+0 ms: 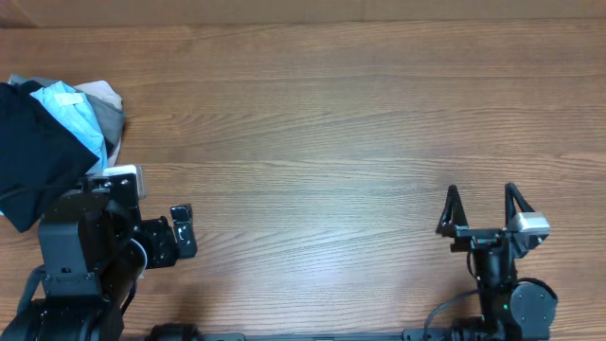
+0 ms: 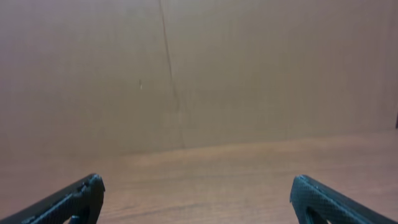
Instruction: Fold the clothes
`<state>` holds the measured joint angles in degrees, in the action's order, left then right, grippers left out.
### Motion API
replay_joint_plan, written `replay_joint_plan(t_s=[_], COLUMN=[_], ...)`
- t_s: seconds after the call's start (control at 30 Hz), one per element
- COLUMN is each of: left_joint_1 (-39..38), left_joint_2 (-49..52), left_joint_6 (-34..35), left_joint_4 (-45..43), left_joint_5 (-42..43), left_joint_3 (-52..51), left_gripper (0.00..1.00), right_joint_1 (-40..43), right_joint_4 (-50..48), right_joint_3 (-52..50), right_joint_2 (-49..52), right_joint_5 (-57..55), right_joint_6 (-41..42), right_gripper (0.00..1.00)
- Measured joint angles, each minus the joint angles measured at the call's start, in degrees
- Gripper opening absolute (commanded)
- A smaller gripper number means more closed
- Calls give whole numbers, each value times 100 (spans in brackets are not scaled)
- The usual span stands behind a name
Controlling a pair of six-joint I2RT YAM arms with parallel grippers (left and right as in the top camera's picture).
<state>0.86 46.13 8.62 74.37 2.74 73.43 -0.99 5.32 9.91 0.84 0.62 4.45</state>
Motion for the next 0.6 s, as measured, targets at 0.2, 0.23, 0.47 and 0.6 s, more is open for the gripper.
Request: replay_joint_plan(t_s=[0.2, 0.23, 0.47, 0.6], left_joint_1=[0, 0, 0, 0], left_joint_2=[0, 0, 0, 0], left_joint_6=[0, 0, 0, 0], left_joint_4=[4, 2, 4, 2], left_joint_5=[0, 2, 2, 0], left_joint_3=[0, 0, 0, 0], left_gripper=[100, 100, 100, 100], right_joint_1=[0, 0, 0, 7], right_joint_4=[-868, -772, -48, -17], right_joint_3=[-879, -887, -887, -887], right_joint_2=[0, 4, -9, -4], right_joint_5=[-81, -83, -85, -83], right_joint_6=[-2, -2, 2, -2], right_gripper=[100, 100, 100, 100])
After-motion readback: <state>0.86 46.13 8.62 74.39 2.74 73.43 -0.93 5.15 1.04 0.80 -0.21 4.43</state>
